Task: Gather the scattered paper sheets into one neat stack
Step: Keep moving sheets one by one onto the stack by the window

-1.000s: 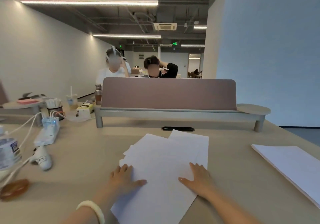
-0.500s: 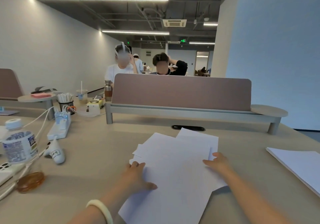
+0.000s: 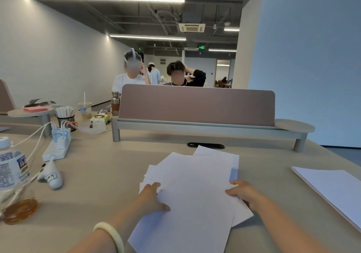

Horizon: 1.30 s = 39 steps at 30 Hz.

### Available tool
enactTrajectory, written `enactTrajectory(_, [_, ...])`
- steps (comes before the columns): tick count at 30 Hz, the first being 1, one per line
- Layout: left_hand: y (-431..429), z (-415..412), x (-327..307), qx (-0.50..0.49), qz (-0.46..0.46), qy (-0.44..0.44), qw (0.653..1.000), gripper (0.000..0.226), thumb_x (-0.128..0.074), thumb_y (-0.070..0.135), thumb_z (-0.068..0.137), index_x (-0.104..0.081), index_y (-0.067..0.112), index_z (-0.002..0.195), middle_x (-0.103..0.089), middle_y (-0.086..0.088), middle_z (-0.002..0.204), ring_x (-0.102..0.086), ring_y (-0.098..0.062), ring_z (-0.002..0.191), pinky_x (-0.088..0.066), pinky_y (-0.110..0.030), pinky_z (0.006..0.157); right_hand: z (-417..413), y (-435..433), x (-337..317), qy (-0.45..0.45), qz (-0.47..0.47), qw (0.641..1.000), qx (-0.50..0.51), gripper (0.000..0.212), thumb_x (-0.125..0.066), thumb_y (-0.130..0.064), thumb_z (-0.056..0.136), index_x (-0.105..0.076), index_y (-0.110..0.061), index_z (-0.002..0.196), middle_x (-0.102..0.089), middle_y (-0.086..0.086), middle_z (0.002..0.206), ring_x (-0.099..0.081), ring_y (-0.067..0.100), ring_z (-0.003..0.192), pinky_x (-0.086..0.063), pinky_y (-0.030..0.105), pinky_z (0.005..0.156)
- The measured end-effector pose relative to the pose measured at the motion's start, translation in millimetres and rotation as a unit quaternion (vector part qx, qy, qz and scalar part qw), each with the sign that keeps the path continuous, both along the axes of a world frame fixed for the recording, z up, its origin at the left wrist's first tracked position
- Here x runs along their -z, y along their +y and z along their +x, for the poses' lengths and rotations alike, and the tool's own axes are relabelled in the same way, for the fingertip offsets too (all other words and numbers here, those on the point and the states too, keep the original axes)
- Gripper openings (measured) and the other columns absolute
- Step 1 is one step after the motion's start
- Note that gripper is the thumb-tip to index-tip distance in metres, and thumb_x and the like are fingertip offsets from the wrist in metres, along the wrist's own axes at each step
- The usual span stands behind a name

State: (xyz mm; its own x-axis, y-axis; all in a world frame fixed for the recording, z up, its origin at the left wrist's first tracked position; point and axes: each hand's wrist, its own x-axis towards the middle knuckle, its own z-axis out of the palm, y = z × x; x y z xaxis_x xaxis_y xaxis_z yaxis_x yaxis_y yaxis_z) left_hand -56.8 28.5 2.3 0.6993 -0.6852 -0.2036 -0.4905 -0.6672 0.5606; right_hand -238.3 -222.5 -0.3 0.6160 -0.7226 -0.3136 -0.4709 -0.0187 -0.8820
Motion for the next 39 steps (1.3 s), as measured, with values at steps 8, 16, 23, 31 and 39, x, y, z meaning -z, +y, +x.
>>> enactTrajectory(8, [3,11,-5,-0.070,-0.105,0.081,0.989,0.028,-0.073,0.013,0.080,-0.054,0.017,0.100,-0.047,0.007,0.074,-0.047,-0.006,0.063,-0.036,-0.013,0.050,-14,-5,1,-0.065,0.137,0.988,0.029,0.014,-0.059,-0.013,0.090,-0.064,0.000,0.093,-0.069,0.014,0.073,-0.061,0.028,0.068,-0.049,0.035,0.066])
enactTrajectory(16, [14,23,-1,-0.221,-0.234,0.205,0.924,0.013,-0.061,-0.002,0.082,-0.061,0.005,0.071,-0.066,-0.017,0.083,-0.059,-0.028,0.071,-0.045,-0.029,0.067,1,4,4,-0.022,0.143,0.990,0.004,0.021,-0.066,-0.024,0.086,-0.063,-0.004,0.093,-0.066,0.012,0.084,-0.062,0.024,0.069,-0.051,0.033,0.068])
enactTrajectory(23, [1,7,2,-0.259,-0.308,0.269,0.875,0.020,-0.043,-0.012,0.087,-0.055,-0.001,0.075,-0.058,-0.014,0.072,-0.054,-0.028,0.065,-0.045,-0.030,0.063,5,22,5,-0.049,0.077,0.996,0.005,0.023,-0.048,0.010,0.088,-0.056,0.010,0.110,-0.064,0.024,0.105,-0.061,0.028,0.075,-0.049,0.031,0.059])
enactTrajectory(31, [-20,-11,0,-0.265,-0.395,0.310,0.823,0.032,-0.057,-0.005,0.086,-0.053,-0.009,0.117,-0.060,-0.018,0.110,-0.055,-0.033,0.092,-0.043,-0.038,0.082,-10,42,7,-0.253,0.225,0.941,-0.022,0.022,-0.048,0.007,0.092,-0.058,-0.004,0.108,-0.073,0.013,0.087,-0.073,0.023,0.065,-0.059,0.033,0.053])
enactTrajectory(39, [-38,-27,-6,-0.074,-0.422,0.488,0.760,0.046,-0.062,-0.004,0.078,-0.053,0.002,0.123,-0.061,-0.020,0.115,-0.059,-0.038,0.099,-0.050,-0.042,0.072,-32,42,8,-0.271,0.273,0.921,-0.057,0.032,-0.039,0.015,0.089,-0.058,0.000,0.110,-0.074,0.016,0.085,-0.071,0.027,0.070,-0.060,0.035,0.059])
